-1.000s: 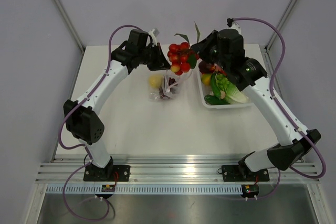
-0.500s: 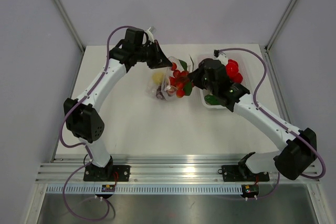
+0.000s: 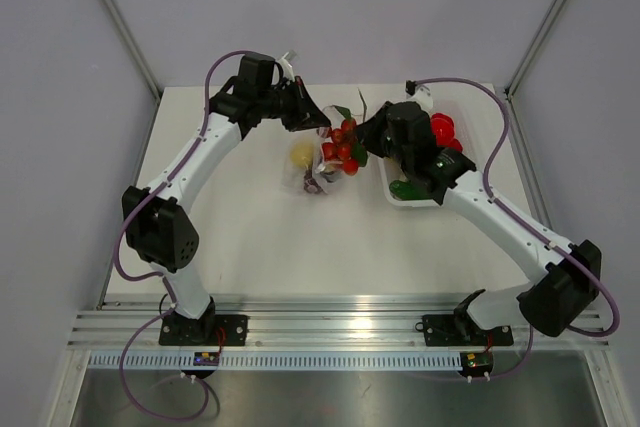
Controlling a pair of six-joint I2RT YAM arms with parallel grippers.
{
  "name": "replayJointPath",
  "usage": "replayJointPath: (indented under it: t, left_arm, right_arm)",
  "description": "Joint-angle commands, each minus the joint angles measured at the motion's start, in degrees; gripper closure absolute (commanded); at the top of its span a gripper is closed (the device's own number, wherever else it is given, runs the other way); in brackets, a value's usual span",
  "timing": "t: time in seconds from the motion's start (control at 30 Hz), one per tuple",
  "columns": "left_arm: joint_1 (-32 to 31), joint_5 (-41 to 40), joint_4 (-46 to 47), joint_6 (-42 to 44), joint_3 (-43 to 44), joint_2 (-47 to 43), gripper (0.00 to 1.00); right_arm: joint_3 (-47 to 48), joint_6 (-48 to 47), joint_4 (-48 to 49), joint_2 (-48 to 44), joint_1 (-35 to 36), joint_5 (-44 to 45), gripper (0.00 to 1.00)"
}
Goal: Place the food in the zip-top bag and seal the zipper
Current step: Place the fake fruit in the zipper food storage bag.
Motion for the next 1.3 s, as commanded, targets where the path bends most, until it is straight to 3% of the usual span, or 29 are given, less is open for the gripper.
replayJointPath:
  t: [0.0, 0.17, 0.63, 1.07, 1.13, 1.17, 1.27]
  left_arm:
    - [0.00, 3.33, 3.89, -0.12, -0.23, -1.23, 1.00]
    - [-0.18, 3.51, 4.24, -0.38, -0.32, -1.32, 1.00]
    - [-0.18, 4.73, 5.82, -1.17, -0.76, -2.90, 1.00]
    - [-0.18, 6.49, 7.32, -2.41, -1.64, -5.45, 1.00]
    - [-0.09, 6.32, 7.40, -2.49, -1.90, -5.71, 1.00]
    - [-0.09, 6.32, 7.40, -2.41, -2.34, -5.80, 1.00]
    - [0.00, 5.53, 7.40, -2.49, -3.04, -5.89, 1.00]
  right_arm:
    - [7.63, -0.23, 1.17, 2.74, 1.87, 0.93, 1.00]
    - [14.93, 0.74, -3.06, 8.19, 4.07, 3.03, 1.00]
    - [11.16, 3.38, -3.41, 16.89, 6.27, 8.48, 1.00]
    - [16.95, 1.27, -7.02, 23.93, 4.86, 8.58, 1.00]
    - [18.27, -0.75, -7.37, 23.23, 4.77, 7.27, 0.94]
    - [18.88, -1.36, -8.50, 22.79, 4.77, 6.74, 0.83]
    - [18.81, -3.74, -8.78, 19.37, 4.77, 4.98, 0.69]
